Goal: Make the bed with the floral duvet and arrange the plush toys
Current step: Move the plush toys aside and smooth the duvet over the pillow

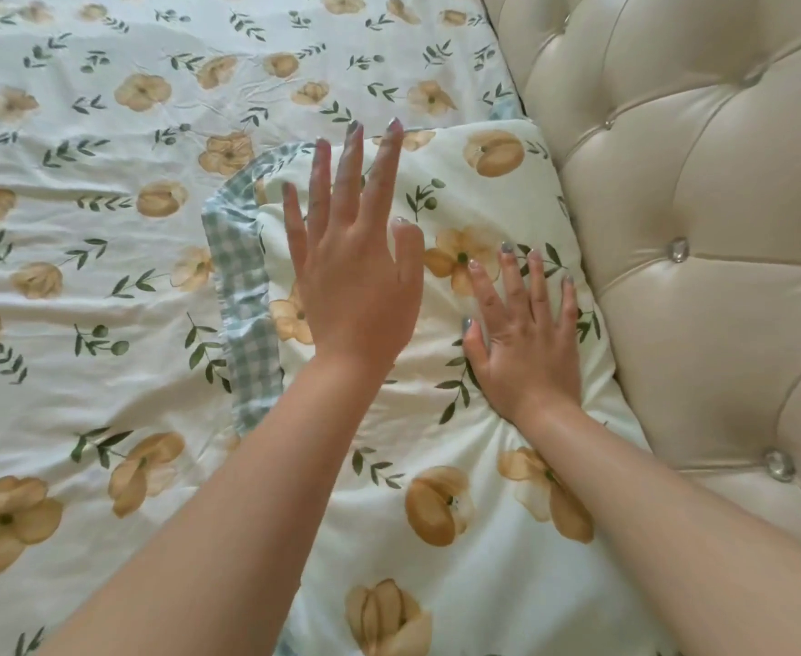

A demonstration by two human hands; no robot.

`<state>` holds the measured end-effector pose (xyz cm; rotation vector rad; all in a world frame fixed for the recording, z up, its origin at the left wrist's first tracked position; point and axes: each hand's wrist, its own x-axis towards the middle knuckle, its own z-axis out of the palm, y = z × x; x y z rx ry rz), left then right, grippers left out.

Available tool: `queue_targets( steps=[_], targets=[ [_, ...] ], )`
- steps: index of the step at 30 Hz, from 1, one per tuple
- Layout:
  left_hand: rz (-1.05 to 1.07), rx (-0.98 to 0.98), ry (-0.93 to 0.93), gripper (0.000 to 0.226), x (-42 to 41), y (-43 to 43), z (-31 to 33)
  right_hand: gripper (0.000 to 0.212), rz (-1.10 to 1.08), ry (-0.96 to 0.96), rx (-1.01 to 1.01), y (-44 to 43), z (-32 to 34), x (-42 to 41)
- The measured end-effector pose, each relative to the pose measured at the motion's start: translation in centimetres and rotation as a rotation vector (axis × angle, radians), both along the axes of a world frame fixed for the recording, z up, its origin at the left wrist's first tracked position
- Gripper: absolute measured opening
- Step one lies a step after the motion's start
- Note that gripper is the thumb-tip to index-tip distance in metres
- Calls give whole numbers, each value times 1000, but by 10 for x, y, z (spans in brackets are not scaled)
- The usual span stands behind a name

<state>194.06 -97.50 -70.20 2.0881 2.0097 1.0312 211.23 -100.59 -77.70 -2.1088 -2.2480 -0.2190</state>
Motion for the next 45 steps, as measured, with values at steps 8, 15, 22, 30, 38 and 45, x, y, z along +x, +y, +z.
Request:
queue_targets(
  steps=[8, 15, 22, 30, 38, 45],
  targets=[
    [-57, -335, 356, 52, 2, 19, -98, 52, -12, 187, 106, 41, 71, -29],
    [-38, -316, 356, 54, 3, 23, -110, 66, 43, -91, -230, 128, 52, -22],
    [-48, -233, 351, 54, 3, 27, -123, 62, 105, 16, -279, 175, 60, -3],
    [-61, -153, 357, 52, 1, 33, -132, 63, -37, 133, -118, 166, 58, -7],
    [-87, -204, 357, 52, 1, 32, -127, 61, -50, 100, 0, 61, 28, -12],
    [-196, -277, 88, 48, -3, 34, -23, 61, -15, 11, 105, 72, -18, 4]
  ],
)
